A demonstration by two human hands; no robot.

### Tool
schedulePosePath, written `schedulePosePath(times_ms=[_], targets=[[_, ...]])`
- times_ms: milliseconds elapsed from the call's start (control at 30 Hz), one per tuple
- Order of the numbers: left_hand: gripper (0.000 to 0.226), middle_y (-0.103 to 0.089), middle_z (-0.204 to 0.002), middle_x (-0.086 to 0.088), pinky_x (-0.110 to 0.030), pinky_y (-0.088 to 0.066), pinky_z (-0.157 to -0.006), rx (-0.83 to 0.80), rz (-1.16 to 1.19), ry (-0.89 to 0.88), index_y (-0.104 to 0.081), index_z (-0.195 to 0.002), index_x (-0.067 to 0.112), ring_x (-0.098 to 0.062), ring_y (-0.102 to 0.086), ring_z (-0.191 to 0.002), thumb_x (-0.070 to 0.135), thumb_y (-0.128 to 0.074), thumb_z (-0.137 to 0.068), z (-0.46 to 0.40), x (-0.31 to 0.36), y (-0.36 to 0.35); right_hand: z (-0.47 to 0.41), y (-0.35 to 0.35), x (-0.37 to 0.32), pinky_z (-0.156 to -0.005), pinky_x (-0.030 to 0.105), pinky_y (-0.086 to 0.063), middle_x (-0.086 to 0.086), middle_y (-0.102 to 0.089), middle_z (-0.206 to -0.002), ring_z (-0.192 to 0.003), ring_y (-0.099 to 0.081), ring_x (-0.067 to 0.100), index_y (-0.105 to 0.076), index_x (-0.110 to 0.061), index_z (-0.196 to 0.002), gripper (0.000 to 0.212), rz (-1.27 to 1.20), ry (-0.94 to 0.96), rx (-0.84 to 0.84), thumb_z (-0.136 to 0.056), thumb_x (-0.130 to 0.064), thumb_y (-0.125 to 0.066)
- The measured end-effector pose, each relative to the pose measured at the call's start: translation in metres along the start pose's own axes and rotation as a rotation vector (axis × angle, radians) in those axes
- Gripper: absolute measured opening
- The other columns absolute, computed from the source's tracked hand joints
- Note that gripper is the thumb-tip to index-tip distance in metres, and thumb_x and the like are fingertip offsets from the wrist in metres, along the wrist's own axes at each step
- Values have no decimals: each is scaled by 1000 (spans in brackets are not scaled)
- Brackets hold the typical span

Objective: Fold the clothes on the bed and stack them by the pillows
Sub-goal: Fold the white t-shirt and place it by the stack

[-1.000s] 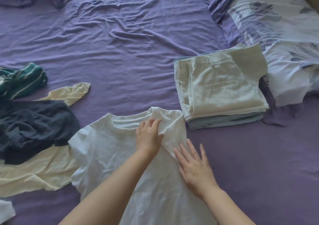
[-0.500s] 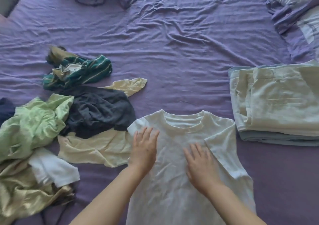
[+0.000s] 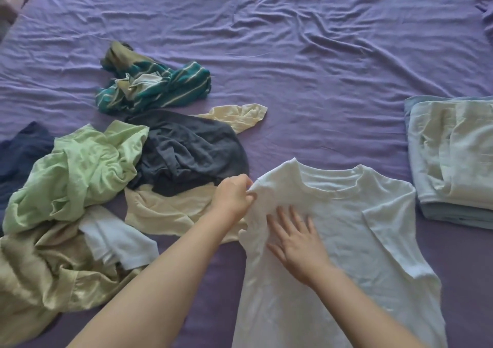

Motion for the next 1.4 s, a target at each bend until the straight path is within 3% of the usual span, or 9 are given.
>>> schedulePosePath(times_ms=[100, 233, 333, 433, 600, 833, 1200, 1300, 1400], targets=[[19, -60, -86, -5, -29, -37, -75, -74, 31, -83, -52, -70, 20, -24, -49, -97, 28, -69, -76, 4, 2, 9, 0, 2, -2, -114, 48, 6, -4, 10, -158, -145, 13, 22, 5, -35, -149, 61, -13, -30, -36, -96, -55, -19], [21, -55, -91, -3, -31, -37, -69, -329, 50, -192, -50, -85, 17, -24, -52, -91, 18, -69, -74, 7, 2, 20, -4, 8, -3, -115, 45, 1, -2, 10, -158, -145, 11, 21, 4, -35, -149, 62, -78, -75, -23, -96, -55, -21], [12, -55, -79, 1, -30, -35, -66, -215, 56, -196, -50, -82, 17, -20, -53, -79, 18, -62, -81, 4, 3, 26, -1, 14, -4, -116, 42, -5, 1, 9, -159, -145, 8, 21, 3, -33, -149, 63, -115, -105, -9, -96, -56, -22], [15, -49, -60, 13, -15, -33, -56, -118, 284, -137, -56, -69, 27, 1, -47, -59, 20, -64, -80, -2, 13, 33, -1, 30, -5, -116, 37, -14, 2, -1, -159, -146, -2, 20, -5, -26, -150, 63, -250, -113, 157, -98, -46, -33], [15, -45, -56, 8, -14, -33, -51, -186, 278, -192, -59, -67, 21, -11, -43, -60, 19, -62, -81, -4, 20, 26, -36, 77, 2, -112, 37, -19, 1, -25, -154, -145, -15, 19, -23, -21, -148, 60, -373, 81, 497, -94, -8, -46], [41, -60, -86, 10, -31, -47, -71, -313, 180, 8, -54, -93, 27, -12, -59, -81, 46, -77, -66, 5, -7, 24, -77, 108, 10, -93, 30, -30, 5, -68, -99, -108, -51, 27, -73, -19, -101, 18, -214, 145, 395, -88, -25, -63], [29, -55, -74, -1, -34, -43, -63, -287, 428, 129, -56, -78, 4, -17, -52, -70, 27, -65, -64, 25, -23, 41, -57, 84, -21, -90, 42, -42, 13, -56, -115, -107, -51, 33, -60, -8, -116, 38, -375, -118, 623, -80, -14, -70], [23, -47, -67, 1, -31, -39, -52, -155, 247, 209, -41, -68, 13, -19, -48, -64, 19, -62, -76, 26, -21, 38, -45, 61, -28, -87, 34, -44, 5, -56, -116, -108, -53, 24, -52, -13, -126, 40, -509, 0, 361, -88, -21, -61], [9, -56, -70, -6, -31, -55, -50, -205, 635, 459, -52, -75, 9, -21, -61, -50, 12, -58, -81, 31, -18, 32, -46, 39, -32, -100, 26, -34, -7, -46, -136, -130, -36, 14, -42, -24, -136, 44, -238, 213, 149, -93, -28, -50]])
Point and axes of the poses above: each hand's wrist, its own z-axis away from the middle knuckle, its own y-axis out of the back of the hand, x = y × z, the point moved 1 cm from there along -z, towards the middle knuckle
